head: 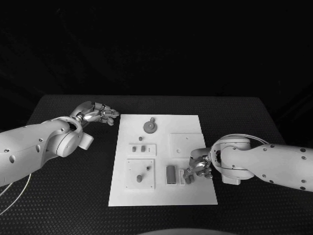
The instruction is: Assemble the parts on the task board
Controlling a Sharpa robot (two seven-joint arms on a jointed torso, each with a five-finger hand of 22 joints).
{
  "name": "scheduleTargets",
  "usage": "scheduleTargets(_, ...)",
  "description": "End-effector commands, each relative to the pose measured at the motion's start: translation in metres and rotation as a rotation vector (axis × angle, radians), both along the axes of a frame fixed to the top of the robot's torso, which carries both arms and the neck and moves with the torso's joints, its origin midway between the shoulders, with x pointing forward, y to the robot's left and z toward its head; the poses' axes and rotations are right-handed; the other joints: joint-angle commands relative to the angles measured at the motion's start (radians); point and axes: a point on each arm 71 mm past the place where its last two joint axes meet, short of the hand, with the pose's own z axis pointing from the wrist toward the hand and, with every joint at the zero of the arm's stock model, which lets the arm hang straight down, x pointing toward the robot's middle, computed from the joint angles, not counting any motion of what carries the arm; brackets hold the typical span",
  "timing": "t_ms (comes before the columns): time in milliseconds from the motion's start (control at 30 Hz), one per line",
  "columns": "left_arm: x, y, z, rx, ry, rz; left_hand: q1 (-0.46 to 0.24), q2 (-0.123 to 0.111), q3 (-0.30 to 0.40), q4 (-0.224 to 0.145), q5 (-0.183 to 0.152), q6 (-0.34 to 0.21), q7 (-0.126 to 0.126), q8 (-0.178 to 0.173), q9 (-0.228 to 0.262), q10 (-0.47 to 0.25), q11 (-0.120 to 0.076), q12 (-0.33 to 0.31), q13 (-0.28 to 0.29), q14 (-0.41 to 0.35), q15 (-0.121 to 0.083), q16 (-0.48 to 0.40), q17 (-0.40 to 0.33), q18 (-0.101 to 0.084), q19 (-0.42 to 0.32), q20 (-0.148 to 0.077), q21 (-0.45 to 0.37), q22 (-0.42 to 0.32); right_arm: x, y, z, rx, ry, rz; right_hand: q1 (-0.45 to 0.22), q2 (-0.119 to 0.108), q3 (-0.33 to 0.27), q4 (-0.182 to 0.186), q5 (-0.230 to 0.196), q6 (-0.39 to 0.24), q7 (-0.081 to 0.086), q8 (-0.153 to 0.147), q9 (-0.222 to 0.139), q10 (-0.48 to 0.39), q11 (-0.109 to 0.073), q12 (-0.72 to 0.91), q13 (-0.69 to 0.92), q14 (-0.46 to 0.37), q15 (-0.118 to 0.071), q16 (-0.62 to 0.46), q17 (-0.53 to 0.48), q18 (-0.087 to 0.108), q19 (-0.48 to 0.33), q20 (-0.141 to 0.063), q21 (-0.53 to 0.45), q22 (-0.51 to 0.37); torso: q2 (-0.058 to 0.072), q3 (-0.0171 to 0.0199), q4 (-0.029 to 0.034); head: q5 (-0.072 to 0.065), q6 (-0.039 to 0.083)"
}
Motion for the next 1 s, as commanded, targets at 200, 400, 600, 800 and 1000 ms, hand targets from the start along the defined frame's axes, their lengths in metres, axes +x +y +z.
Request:
scheduleTargets(200,0.000,-0.002,0.001,-0.010,-0.007,-0.009,-0.005,-0.001,-0.002,0.000,-0.004,-0.004,-0.004,0.006,-0.002,0.000,-0.001,0.001,-0.001,0.007,0.000,-0.006,0.002,0.020,-0.008,0.002,-0.003,-0.001,0.000,-0.006,-0.005,-0.056,-0.013,0.022,0.001,0.013,0.003,-0.014,0.000,0.004,0.003,-0.003,-0.001,0.009,0.001,0.003,0.001,-0.003,-0.005,0.004,0.000,0.013,0.002,0.001,0.006,0.019,0.000,0.0002,-0.0003,0.000,0.001)
scheduleTargets(400,0.000,-0.001,0.001,-0.010,-0.007,-0.008,-0.005,-0.001,-0.002,0.000,-0.004,-0.004,-0.004,0.006,-0.002,0.000,-0.001,0.001,-0.001,0.007,0.000,-0.006,0.002,0.020,-0.008,0.002,-0.003,-0.001,0.000,-0.013,-0.004,-0.083,-0.036,0.015,-0.001,0.013,0.003,-0.018,0.000,0.005,0.003,-0.003,-0.001,0.009,0.001,0.003,0.001,-0.003,-0.005,0.004,-0.001,0.013,0.002,0.001,0.006,0.019,0.000,0.0002,-0.0002,-0.002,0.002)
scheduleTargets(600,0.000,-0.001,0.001,-0.009,-0.006,-0.007,-0.005,-0.001,-0.002,0.000,-0.004,-0.003,-0.004,0.006,-0.002,0.000,-0.001,0.001,-0.001,0.008,0.000,-0.007,0.002,0.020,-0.007,0.003,-0.003,-0.001,0.000,-0.021,-0.002,-0.115,-0.057,0.014,-0.011,-0.004,0.001,-0.023,0.000,0.005,0.003,-0.004,-0.002,0.009,0.001,0.000,-0.001,-0.003,-0.005,0.004,-0.001,0.013,0.003,0.002,0.006,0.018,0.000,0.0009,-0.0005,-0.002,0.001)
scheduleTargets(800,0.000,-0.001,0.001,-0.009,-0.005,-0.007,-0.005,-0.001,-0.002,0.000,-0.004,-0.003,-0.004,0.006,-0.002,0.000,-0.001,0.001,-0.001,0.008,0.000,-0.007,0.003,0.020,-0.007,0.003,-0.003,-0.001,0.000,-0.028,-0.001,-0.130,-0.056,0.011,-0.016,-0.017,0.003,-0.021,0.000,0.004,0.003,-0.005,-0.003,0.007,0.001,-0.004,-0.003,-0.003,-0.004,0.003,-0.005,0.013,0.004,0.002,0.005,0.017,0.000,0.0005,-0.0005,-0.005,0.002)
scheduleTargets(1000,0.000,-0.001,0.001,-0.009,-0.004,-0.007,-0.006,-0.001,-0.002,0.000,-0.004,-0.003,-0.004,0.006,-0.002,0.000,-0.001,0.001,-0.001,0.008,0.000,-0.007,0.004,0.020,-0.008,0.003,-0.003,-0.001,0.001,-0.034,-0.001,-0.145,-0.054,0.008,-0.018,-0.024,0.005,-0.020,0.000,0.004,0.004,-0.006,-0.004,0.005,0.002,-0.007,-0.004,-0.004,-0.004,0.002,-0.007,0.013,0.004,0.002,0.004,0.017,0.000,0.0010,-0.0004,-0.006,0.001)
